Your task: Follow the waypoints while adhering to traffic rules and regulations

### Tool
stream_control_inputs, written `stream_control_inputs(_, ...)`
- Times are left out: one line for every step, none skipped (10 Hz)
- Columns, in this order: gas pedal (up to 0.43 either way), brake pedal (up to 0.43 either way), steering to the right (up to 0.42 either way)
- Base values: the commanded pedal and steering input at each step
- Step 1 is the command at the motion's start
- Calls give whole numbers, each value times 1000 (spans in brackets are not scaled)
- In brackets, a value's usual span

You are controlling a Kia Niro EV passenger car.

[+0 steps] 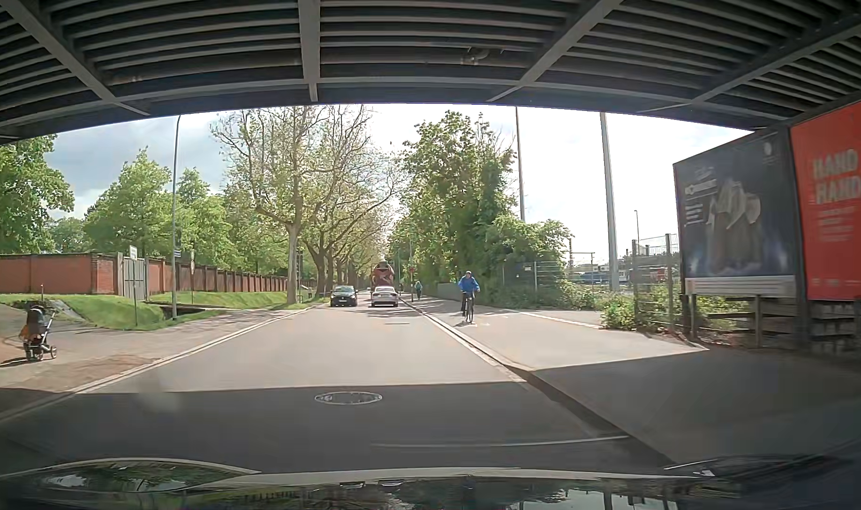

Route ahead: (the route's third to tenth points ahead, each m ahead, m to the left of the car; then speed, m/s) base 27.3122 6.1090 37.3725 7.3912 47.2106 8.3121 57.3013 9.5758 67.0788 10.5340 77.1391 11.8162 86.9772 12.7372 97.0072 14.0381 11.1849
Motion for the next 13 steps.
stream_control_inputs(130,0,-54)
stream_control_inputs(130,0,-53)
stream_control_inputs(130,0,-51)
stream_control_inputs(130,0,-46)
stream_control_inputs(130,0,-41)
stream_control_inputs(130,0,-39)
stream_control_inputs(130,0,-33)
stream_control_inputs(130,0,-29)
stream_control_inputs(130,0,-27)
stream_control_inputs(130,0,-24)
stream_control_inputs(130,0,-18)
stream_control_inputs(130,0,-13)
stream_control_inputs(130,0,-10)
